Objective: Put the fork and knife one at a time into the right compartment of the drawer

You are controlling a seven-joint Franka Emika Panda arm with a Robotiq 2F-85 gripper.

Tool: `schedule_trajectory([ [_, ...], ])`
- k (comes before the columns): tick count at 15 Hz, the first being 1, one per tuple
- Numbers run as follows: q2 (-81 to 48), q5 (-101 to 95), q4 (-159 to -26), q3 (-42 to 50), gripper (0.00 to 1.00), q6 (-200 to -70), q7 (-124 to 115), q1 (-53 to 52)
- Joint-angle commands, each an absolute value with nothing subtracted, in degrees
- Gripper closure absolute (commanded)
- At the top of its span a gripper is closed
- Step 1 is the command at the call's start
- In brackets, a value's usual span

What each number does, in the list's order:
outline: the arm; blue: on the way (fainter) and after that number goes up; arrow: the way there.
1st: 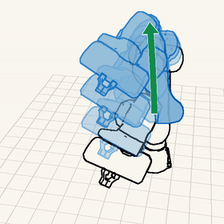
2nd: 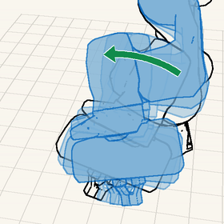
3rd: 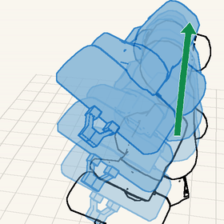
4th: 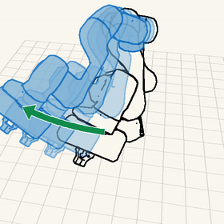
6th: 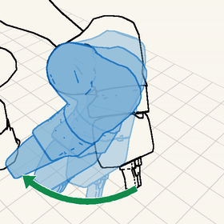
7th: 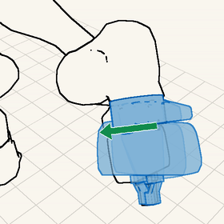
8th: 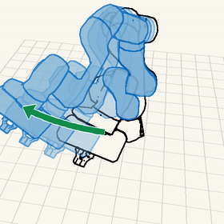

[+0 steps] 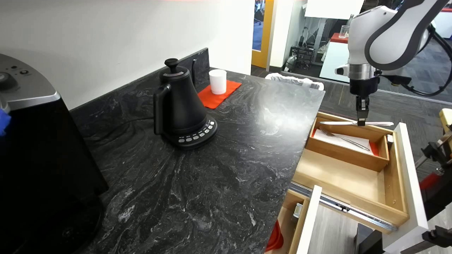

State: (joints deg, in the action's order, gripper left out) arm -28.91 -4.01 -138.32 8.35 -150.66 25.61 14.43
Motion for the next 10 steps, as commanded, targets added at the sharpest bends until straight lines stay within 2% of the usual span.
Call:
schedule_trajectory([
  [1, -28.0, -4.5, -138.3, 7.4, 0.63, -148.4, 24.2, 15.6],
  [2, -27.7, -4.5, -138.3, 7.3, 0.62, -148.2, 24.2, 15.5],
  [10, -22.6, -4.2, -136.7, 7.7, 0.12, -138.7, 20.9, 14.0],
])
